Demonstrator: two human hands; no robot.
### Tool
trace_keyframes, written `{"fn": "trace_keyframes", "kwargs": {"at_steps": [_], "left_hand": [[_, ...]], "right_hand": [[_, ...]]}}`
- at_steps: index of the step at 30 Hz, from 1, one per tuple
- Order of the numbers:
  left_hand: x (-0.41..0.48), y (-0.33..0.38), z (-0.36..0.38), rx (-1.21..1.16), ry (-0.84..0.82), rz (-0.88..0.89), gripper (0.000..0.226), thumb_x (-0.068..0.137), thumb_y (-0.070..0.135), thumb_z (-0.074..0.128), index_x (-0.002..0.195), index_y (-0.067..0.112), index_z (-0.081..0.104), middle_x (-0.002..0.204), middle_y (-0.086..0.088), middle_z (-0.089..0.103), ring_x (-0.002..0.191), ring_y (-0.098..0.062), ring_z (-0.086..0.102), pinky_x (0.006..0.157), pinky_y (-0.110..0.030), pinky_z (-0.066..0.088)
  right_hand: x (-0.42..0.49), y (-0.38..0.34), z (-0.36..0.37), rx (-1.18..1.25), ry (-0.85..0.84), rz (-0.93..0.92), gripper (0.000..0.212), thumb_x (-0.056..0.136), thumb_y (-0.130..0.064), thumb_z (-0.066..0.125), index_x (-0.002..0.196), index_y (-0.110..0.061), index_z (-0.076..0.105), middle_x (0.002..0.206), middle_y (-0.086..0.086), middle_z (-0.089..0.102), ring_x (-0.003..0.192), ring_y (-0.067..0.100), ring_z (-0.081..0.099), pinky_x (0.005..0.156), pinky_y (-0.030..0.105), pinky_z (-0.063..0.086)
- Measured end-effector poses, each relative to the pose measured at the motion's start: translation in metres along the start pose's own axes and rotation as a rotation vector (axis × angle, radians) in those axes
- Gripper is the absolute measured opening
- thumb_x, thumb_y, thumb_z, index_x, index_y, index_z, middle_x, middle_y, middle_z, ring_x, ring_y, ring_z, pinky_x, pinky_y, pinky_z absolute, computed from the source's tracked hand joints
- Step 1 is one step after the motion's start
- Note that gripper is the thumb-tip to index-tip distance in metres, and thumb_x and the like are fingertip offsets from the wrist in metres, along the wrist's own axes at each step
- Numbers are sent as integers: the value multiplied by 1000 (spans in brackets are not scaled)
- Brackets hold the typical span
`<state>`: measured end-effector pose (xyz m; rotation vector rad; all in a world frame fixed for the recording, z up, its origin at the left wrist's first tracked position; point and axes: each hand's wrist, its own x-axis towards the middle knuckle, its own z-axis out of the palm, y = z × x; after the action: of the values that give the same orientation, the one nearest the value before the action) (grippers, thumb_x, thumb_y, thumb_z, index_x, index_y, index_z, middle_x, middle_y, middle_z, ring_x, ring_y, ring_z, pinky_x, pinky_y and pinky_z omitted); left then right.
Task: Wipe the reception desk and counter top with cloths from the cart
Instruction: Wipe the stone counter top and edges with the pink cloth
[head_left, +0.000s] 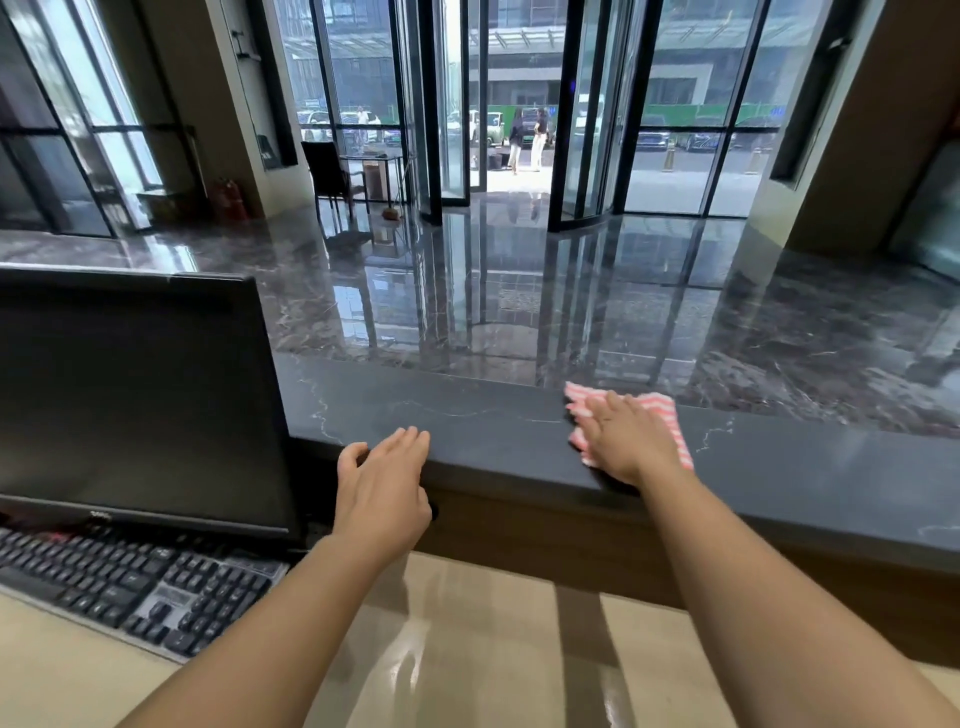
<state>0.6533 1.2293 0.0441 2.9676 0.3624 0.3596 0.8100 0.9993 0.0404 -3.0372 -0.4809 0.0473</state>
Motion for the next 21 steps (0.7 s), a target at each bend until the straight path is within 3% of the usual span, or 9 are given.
{"fn": "trace_keyframes", "kwargs": {"at_steps": [3,8,17,21], "left_hand": [[5,0,-4,22,-41,-6,56,92,15,46,146,26,35,153,9,33,144,-5,22,118,-39,3],[12,-2,-10,77,-78,25,45,88,13,45,131,26,53,135,9,54,129,-7,45,116,-38,2],[20,-15,-17,112,-142,121,48,86,14,45,132,29,51,136,11,52,128,-6,46,115,-41,-12],[21,-19,-16,157,-180,150,56,88,18,47,142,33,39,146,15,41,134,-4,37,114,-44,-17]], "right_hand": [[-4,30,-2,79,27,160,51,104,-43,21,151,-26,31,161,4,21,148,27,18,118,44,17],[4,14,-2,68,33,227,49,104,-39,21,149,-23,33,162,6,18,148,28,15,117,45,15],[62,-117,6,61,-32,-108,53,103,-40,31,152,-23,25,163,7,12,149,29,12,119,46,14],[81,-180,7,36,-91,-296,54,103,-37,33,154,-23,21,164,7,6,150,28,7,120,47,10]]}}
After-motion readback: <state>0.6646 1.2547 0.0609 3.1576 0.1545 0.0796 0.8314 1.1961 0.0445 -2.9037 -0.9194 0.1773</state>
